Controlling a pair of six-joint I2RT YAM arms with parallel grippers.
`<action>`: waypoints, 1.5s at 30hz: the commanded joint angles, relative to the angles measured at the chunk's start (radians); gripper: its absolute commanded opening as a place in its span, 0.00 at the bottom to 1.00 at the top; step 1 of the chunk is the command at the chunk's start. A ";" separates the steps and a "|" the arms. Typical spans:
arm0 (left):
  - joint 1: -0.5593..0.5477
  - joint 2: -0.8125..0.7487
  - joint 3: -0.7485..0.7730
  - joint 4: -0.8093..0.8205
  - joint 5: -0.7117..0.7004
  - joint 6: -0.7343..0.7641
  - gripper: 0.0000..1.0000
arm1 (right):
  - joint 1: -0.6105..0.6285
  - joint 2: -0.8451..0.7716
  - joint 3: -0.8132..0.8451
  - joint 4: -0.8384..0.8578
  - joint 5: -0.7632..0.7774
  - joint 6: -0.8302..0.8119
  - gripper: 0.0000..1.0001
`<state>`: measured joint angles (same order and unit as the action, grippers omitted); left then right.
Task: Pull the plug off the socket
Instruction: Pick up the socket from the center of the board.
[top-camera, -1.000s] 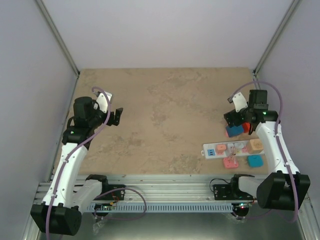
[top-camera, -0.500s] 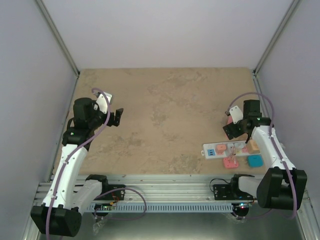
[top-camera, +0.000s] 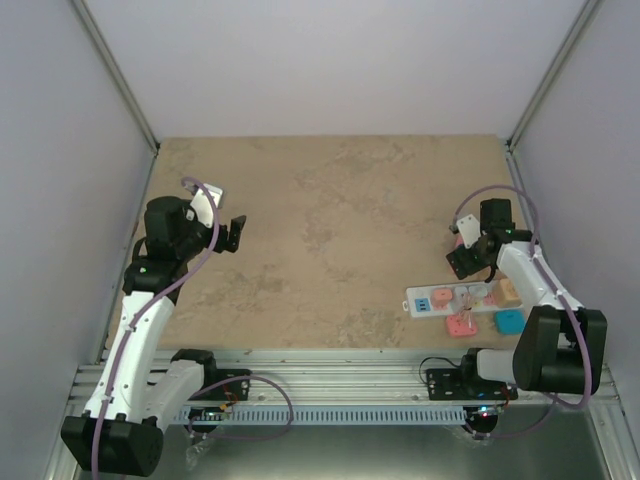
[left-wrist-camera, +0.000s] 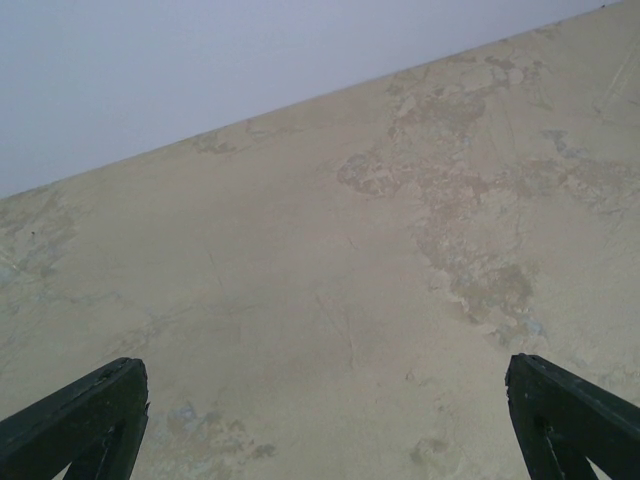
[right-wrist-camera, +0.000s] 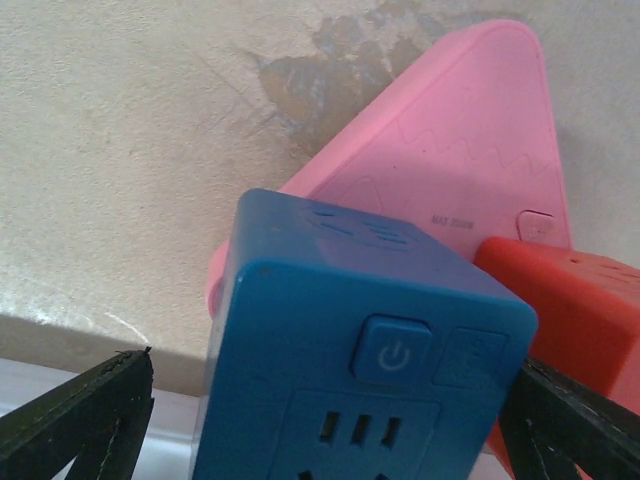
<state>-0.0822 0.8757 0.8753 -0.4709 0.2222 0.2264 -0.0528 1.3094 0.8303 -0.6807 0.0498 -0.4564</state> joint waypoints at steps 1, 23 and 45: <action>0.004 -0.010 -0.012 0.028 -0.003 -0.016 1.00 | 0.002 -0.031 0.007 0.039 0.046 0.015 0.94; 0.004 0.086 0.040 0.040 0.043 -0.007 1.00 | 0.201 0.053 0.105 -0.035 -0.191 -0.126 0.64; -0.112 0.651 0.267 0.216 0.188 -0.371 1.00 | 0.548 0.204 0.140 0.469 -0.230 -0.107 0.64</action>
<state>-0.1307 1.4380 1.0756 -0.2985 0.3614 -0.0463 0.4881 1.5352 0.9844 -0.4599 -0.1581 -0.6018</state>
